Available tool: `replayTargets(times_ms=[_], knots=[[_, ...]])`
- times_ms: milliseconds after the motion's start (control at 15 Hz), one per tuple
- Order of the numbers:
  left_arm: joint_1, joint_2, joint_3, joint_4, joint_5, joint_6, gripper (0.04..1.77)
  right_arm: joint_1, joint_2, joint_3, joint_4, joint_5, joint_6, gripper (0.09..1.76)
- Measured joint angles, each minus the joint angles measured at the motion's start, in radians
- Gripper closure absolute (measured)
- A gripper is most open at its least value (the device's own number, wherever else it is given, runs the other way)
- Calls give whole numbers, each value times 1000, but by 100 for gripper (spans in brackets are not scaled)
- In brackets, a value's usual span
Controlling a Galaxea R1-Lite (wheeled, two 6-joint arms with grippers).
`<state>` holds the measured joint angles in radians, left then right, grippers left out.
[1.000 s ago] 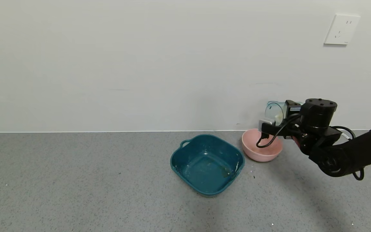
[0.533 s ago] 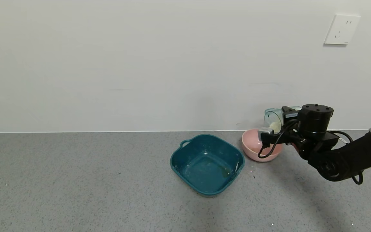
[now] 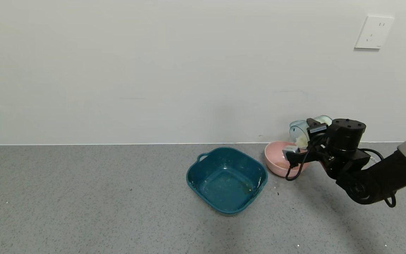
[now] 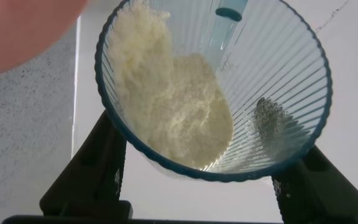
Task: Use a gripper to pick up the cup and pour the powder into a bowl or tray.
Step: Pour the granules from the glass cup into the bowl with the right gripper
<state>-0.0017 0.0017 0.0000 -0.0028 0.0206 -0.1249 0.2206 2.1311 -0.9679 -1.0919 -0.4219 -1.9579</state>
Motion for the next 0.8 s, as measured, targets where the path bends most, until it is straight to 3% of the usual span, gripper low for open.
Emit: replayTargets(times_ms=[800], knots=[[0,0,0,0,0,0,9,14,9,24,-22,-4,-44,51]])
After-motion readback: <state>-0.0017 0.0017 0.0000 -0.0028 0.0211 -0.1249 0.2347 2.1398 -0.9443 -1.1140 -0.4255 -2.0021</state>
